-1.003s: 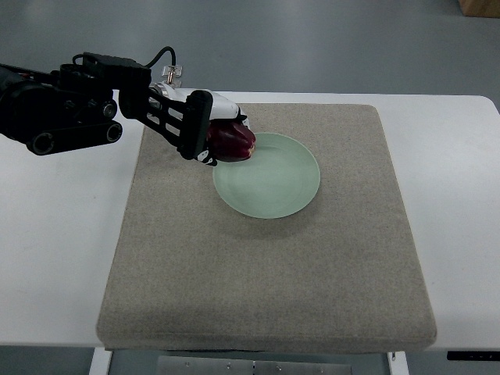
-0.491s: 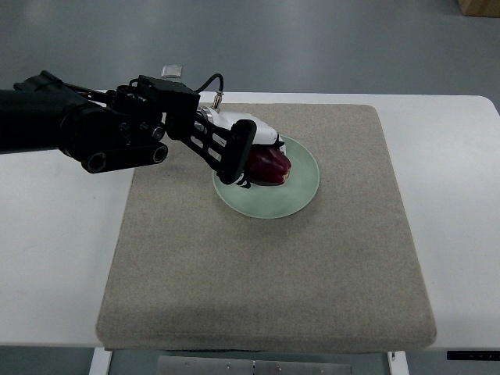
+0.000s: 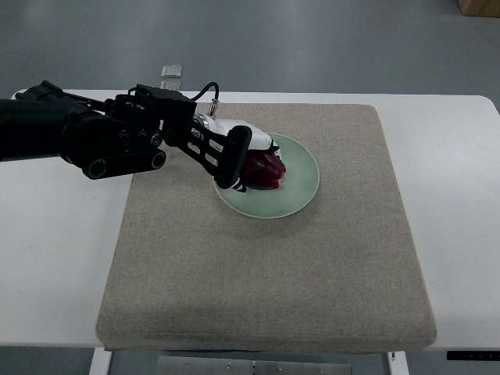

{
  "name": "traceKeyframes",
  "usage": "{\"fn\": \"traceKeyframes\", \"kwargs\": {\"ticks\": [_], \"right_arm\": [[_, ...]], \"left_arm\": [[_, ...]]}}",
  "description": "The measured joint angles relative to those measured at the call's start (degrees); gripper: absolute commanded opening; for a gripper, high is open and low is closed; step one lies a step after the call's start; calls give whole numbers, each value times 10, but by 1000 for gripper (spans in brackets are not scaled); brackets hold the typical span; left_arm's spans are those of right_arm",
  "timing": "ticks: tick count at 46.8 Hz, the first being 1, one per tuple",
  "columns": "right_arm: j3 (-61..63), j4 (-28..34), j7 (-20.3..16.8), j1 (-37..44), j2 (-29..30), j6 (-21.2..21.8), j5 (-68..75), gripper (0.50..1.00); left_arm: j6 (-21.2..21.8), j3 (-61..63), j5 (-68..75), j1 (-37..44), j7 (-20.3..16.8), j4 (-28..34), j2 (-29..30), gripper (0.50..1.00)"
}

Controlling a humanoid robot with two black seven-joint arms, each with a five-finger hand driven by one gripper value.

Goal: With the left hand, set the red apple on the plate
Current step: 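Lift the apple with the left hand and carry it onto the green plate, then open the left hand fingers and release the apple on the plate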

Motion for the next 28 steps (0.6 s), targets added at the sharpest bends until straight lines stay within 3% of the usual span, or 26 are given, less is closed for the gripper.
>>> {"fn": "traceKeyframes", "kwargs": {"ticks": [10, 28], "right_arm": [[0, 0, 0, 0, 0, 0, 0, 930], [0, 0, 0, 0, 0, 0, 0, 930]], "left_arm": [[0, 0, -2, 1, 0, -6, 0, 992], [-1, -25, -4, -15, -5, -25, 19, 994]]}}
